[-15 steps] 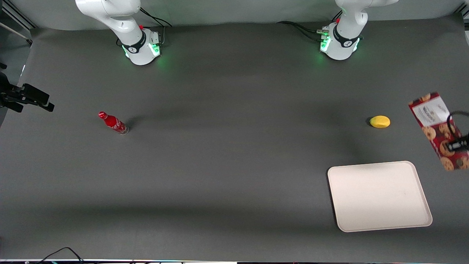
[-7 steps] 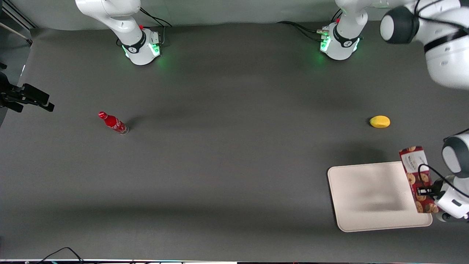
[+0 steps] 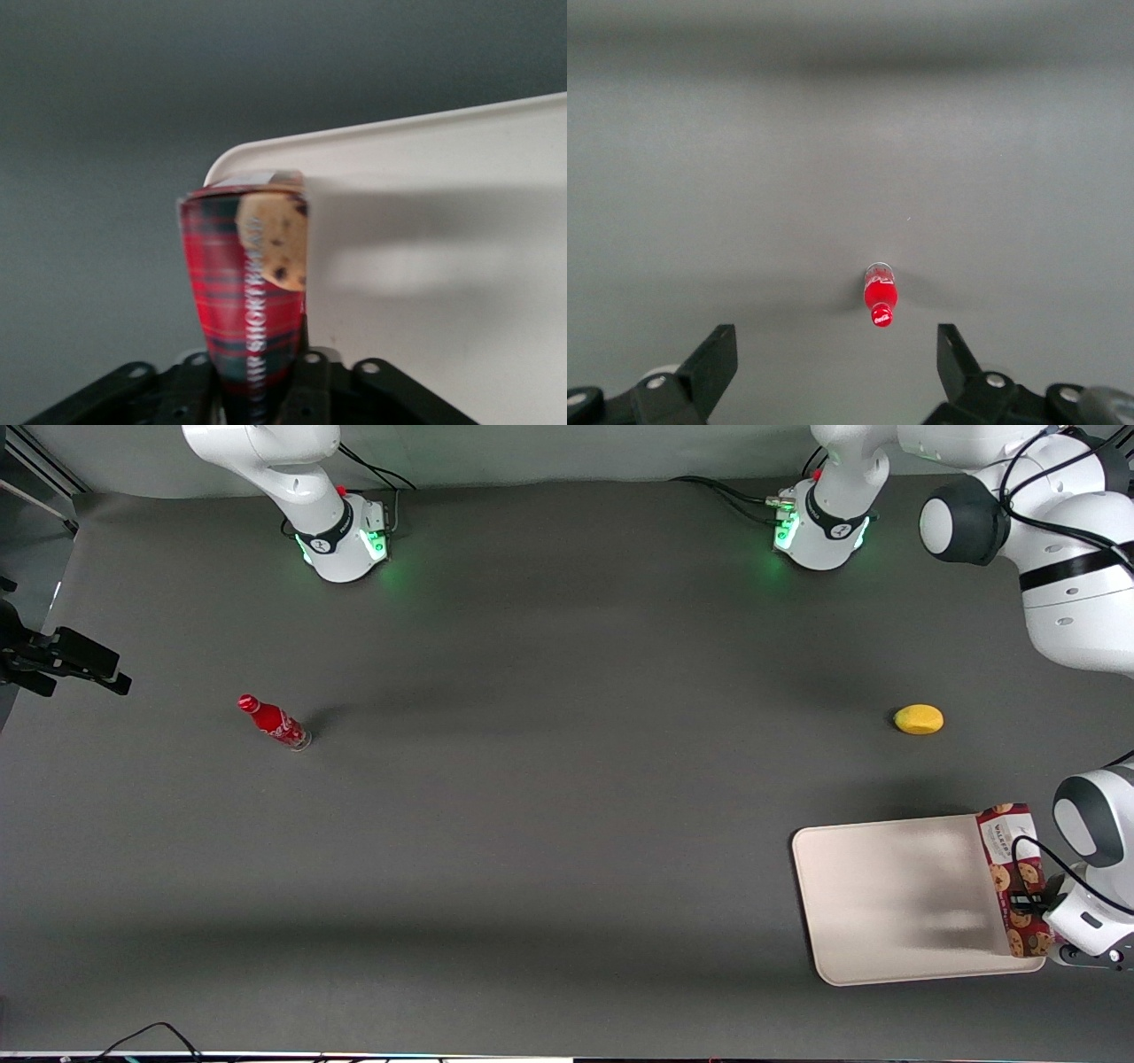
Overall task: Place red cookie box on tray
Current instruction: 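Lower the box onto the white tray's rim area, then open the left gripper and raise it away from the box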
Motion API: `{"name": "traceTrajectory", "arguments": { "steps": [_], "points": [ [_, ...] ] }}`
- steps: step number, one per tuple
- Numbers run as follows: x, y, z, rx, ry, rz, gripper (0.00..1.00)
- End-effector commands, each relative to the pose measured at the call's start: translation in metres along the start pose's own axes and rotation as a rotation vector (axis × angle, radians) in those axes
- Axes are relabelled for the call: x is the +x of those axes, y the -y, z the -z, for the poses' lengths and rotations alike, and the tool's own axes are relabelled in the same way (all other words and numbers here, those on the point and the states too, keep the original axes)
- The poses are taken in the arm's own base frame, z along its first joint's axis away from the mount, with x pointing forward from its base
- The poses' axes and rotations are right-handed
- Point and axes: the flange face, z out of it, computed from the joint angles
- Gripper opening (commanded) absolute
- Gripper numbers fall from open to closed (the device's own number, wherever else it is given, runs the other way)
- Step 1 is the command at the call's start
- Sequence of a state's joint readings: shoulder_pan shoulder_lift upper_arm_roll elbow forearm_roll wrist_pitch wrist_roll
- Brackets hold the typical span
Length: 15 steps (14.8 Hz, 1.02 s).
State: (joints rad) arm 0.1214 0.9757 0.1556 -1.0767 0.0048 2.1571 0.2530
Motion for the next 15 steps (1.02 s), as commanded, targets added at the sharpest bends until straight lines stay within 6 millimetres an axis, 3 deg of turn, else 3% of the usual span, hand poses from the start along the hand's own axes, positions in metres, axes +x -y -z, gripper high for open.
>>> {"name": "traceTrajectory", "arguments": {
  "steps": [1, 4, 7, 8, 11, 13, 15],
  "points": [
    [0.004, 0.008, 0.006, 0.002, -0.023, -0.008, 1.00],
    [-0.007, 0.028, 0.046, 0.010, 0.072, 0.010, 1.00],
    [-0.024, 0.036, 0.132, -0.016, 0.155, 0.031, 1.00],
    [-0.031, 0.028, 0.163, -0.025, 0.180, 0.019, 1.00],
    [-0.074, 0.023, 0.263, -0.083, 0.259, 0.034, 1.00],
    [-0.106, 0.001, 0.322, -0.112, 0.267, 0.013, 1.00],
    [-0.151, -0.021, 0.367, -0.157, 0.280, -0.009, 1.00]
  ]
}}
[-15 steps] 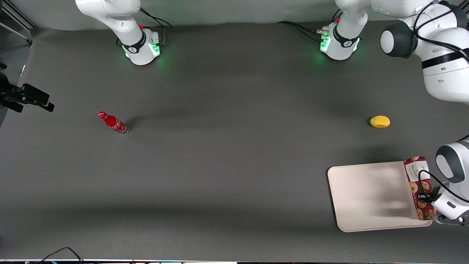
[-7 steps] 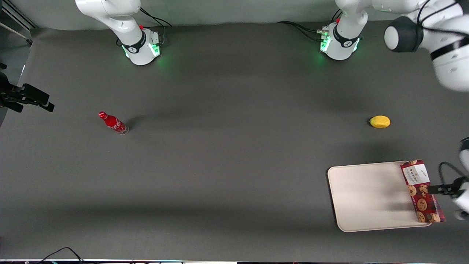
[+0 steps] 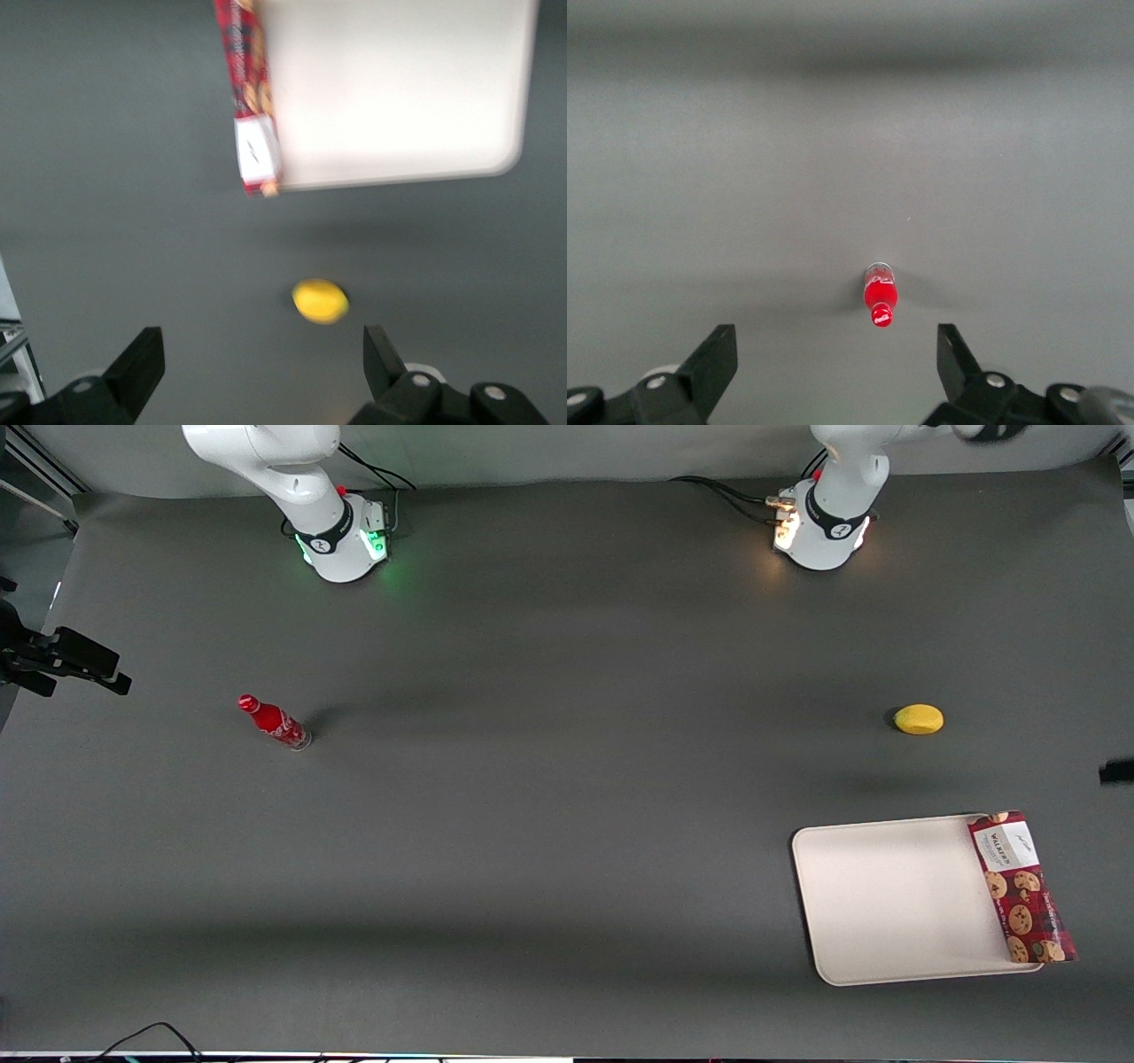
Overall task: Place red cookie box on tray
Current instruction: 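Open the left gripper and raise it away from the box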
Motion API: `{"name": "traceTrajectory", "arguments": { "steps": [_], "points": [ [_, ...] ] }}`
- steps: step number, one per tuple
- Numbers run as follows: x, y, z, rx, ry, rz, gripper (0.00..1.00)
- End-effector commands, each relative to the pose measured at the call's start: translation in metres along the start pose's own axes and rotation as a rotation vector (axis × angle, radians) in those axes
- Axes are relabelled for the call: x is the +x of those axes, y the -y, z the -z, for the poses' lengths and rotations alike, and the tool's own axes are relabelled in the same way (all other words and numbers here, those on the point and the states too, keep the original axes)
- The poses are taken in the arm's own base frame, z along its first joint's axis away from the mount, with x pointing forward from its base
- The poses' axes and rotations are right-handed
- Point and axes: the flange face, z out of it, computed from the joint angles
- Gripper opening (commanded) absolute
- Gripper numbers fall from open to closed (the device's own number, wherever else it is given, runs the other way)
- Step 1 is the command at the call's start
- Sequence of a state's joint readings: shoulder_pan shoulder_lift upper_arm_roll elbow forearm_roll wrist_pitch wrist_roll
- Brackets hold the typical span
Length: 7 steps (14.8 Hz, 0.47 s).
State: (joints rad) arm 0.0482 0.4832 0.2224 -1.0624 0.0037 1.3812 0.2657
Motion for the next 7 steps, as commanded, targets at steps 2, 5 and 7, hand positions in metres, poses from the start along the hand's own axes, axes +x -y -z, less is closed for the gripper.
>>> {"name": "traceTrajectory", "arguments": {
  "steps": [2, 5, 7],
  "points": [
    [-0.128, -0.064, 0.054, -0.081, 0.024, 0.030, 1.00],
    [-0.185, -0.115, 0.052, -0.067, 0.012, -0.003, 1.00],
    [-0.212, -0.145, 0.047, -0.050, -0.001, 0.007, 1.00]
  ]
}}
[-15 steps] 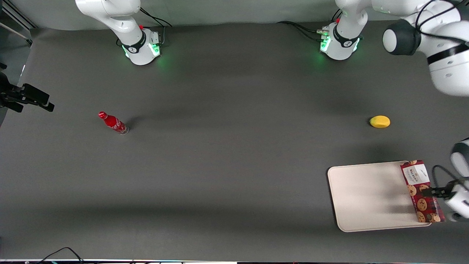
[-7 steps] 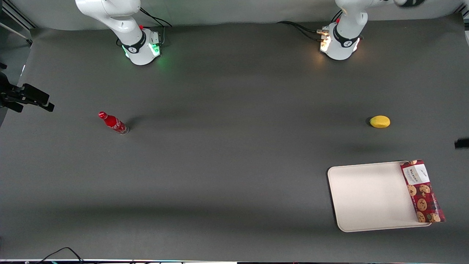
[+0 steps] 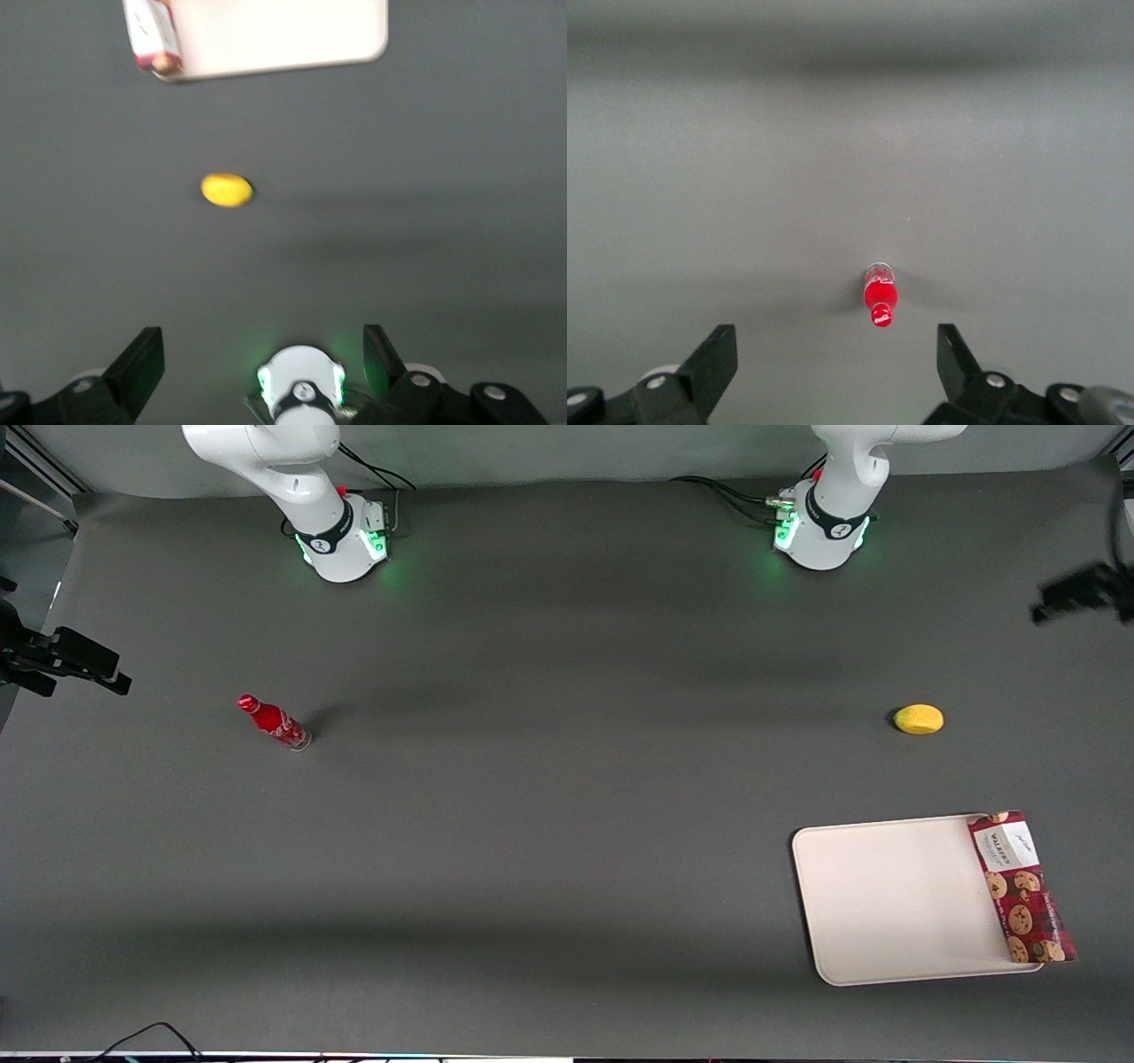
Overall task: Place red cookie box on tray
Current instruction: 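Open the left gripper and raise it away from the box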
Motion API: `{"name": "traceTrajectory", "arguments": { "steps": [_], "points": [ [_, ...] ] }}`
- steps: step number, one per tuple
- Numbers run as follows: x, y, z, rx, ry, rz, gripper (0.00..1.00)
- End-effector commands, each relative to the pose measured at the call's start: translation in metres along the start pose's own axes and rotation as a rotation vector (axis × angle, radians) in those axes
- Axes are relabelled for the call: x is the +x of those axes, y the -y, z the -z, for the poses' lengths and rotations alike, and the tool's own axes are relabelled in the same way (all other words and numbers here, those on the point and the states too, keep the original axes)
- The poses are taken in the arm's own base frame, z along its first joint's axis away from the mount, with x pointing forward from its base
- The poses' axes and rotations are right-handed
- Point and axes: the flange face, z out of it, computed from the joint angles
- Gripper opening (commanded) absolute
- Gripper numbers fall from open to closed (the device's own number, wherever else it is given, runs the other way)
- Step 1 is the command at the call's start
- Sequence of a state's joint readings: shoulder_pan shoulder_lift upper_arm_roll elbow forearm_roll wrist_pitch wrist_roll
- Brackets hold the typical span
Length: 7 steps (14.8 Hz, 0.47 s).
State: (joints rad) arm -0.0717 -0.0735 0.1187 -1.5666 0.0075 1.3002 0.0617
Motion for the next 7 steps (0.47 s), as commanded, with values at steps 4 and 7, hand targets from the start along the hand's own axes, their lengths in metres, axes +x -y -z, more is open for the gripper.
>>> {"name": "traceTrajectory", "arguments": {
  "steps": [4, 7],
  "points": [
    [-0.067, -0.040, -0.028, 0.026, -0.033, 0.008, 1.00],
    [-0.046, -0.040, -0.005, 0.026, -0.067, -0.029, 1.00]
  ]
}}
